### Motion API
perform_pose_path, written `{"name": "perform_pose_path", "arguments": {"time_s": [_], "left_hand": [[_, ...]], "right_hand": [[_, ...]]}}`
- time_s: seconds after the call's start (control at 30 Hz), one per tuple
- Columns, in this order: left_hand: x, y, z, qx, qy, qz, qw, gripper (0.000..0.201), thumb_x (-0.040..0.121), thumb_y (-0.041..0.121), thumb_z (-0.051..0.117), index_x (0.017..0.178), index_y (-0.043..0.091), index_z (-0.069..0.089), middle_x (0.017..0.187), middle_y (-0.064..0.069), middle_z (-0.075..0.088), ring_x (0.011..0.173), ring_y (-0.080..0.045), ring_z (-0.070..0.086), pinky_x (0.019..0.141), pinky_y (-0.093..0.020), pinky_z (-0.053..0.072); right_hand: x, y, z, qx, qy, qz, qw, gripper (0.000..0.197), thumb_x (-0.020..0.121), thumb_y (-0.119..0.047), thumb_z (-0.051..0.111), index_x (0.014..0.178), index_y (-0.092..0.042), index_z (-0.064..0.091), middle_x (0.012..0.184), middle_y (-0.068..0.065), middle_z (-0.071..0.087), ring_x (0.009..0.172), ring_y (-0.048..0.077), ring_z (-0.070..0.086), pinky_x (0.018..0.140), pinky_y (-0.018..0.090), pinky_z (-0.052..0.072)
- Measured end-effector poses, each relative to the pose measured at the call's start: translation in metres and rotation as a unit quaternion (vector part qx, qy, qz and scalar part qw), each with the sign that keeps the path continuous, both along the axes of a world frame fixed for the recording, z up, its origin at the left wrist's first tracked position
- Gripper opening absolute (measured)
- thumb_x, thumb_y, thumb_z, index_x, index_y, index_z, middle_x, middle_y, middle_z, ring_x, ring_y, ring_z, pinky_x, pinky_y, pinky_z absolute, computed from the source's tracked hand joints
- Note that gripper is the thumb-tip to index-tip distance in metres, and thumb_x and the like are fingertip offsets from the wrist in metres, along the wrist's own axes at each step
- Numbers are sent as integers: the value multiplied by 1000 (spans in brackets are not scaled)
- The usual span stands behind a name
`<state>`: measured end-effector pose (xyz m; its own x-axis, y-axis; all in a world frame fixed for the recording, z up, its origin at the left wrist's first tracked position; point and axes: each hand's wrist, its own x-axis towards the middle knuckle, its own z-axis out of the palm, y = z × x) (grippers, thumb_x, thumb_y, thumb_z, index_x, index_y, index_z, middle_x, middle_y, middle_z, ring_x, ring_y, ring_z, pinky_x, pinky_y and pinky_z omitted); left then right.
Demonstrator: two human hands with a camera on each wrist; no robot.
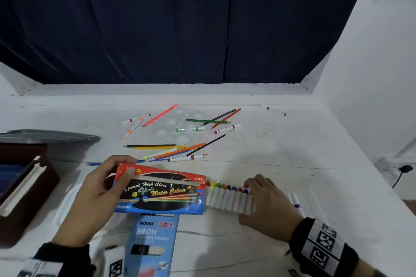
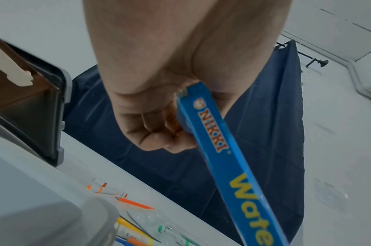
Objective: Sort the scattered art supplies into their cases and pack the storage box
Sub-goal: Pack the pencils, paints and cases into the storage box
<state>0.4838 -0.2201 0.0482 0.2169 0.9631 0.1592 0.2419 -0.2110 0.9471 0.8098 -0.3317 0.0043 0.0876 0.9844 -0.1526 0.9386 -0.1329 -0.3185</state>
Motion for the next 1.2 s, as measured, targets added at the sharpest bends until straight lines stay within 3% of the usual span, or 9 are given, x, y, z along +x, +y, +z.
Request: {"name": "perform_pose_path", "arguments": {"time_s": [0.17, 0.27, 0.37, 0.47, 0.57, 0.77, 0.87, 1.0, 1.2], "left_hand": [[-10, 6, -10, -15, 85, -20, 996, 17, 97, 22, 57, 110, 29, 66, 91, -1, 73, 81, -20, 74, 70, -34, 60], [-7, 6, -20, 22, 183, -42, 982, 18, 96, 23, 61, 108, 37, 64, 97, 3, 70, 89, -9, 69, 70, -27, 57], [0, 7, -27, 67, 279, -80, 955, 29, 91, 29, 69, 113, 44, 58, 108, 12, 56, 101, -4, 59, 79, -12, 46], [8, 6, -30, 77, 380, -105, 916, 48, 88, 43, 69, 133, 39, 53, 122, 17, 44, 116, -6, 49, 98, -26, 44], [21, 0, -28, 84, 472, -140, 866, 57, 90, 55, 60, 142, 44, 40, 140, 19, 33, 133, -6, 31, 108, -35, 28], [40, -8, -32, 77, 469, -263, 840, 60, 92, 56, 57, 147, 48, 33, 148, 22, 31, 140, -3, 23, 117, -36, 18], [47, -9, -36, 78, 496, -301, 811, 68, 90, 59, 58, 149, 46, 28, 147, 19, 33, 138, -5, 27, 118, -40, 17], [47, -6, -42, 57, 491, -315, 811, 85, 80, 59, 70, 150, 48, 22, 146, 18, 34, 134, -7, 29, 117, -40, 17], [48, -1, -48, 46, 480, -299, 824, 92, 74, 51, 78, 150, 46, 25, 137, 17, 39, 127, -7, 33, 114, -38, 24]], "right_hand": [[3, 7, 5, 14, 3, -55, 998, 75, 74, -57, 68, 135, -23, 40, 116, -8, 41, 102, 10, 37, 83, 21, 35], [11, 7, 8, 6, -23, -47, 999, 74, 75, -57, 66, 136, -23, 43, 114, -7, 40, 104, 11, 39, 86, 21, 36], [20, 6, 10, 0, -37, -29, 999, 71, 73, -58, 66, 133, -25, 44, 115, -8, 39, 105, 10, 38, 90, 21, 38], [25, 5, 12, -24, -56, -9, 998, 69, 73, -57, 65, 131, -27, 42, 117, -10, 38, 106, 9, 37, 94, 21, 39], [29, 5, 9, -46, -70, -2, 997, 66, 75, -53, 62, 132, -26, 43, 118, -9, 39, 105, 9, 39, 95, 22, 39], [26, 12, 6, -72, -78, 27, 994, 80, 75, -40, 60, 147, -22, 31, 139, -4, 38, 127, 18, 38, 110, 32, 30], [18, 17, 3, -88, -69, 54, 992, 84, 80, -48, 58, 152, -24, 21, 147, -3, 32, 137, 20, 31, 117, 41, 22], [10, 23, -4, -92, -77, 58, 991, 84, 86, -64, 51, 153, -28, 15, 152, -5, 30, 141, 21, 28, 119, 54, 15], [12, 31, -8, -79, -81, 54, 992, 90, 81, -78, 48, 151, -30, 20, 147, -10, 35, 133, 16, 38, 116, 49, 27]]}}
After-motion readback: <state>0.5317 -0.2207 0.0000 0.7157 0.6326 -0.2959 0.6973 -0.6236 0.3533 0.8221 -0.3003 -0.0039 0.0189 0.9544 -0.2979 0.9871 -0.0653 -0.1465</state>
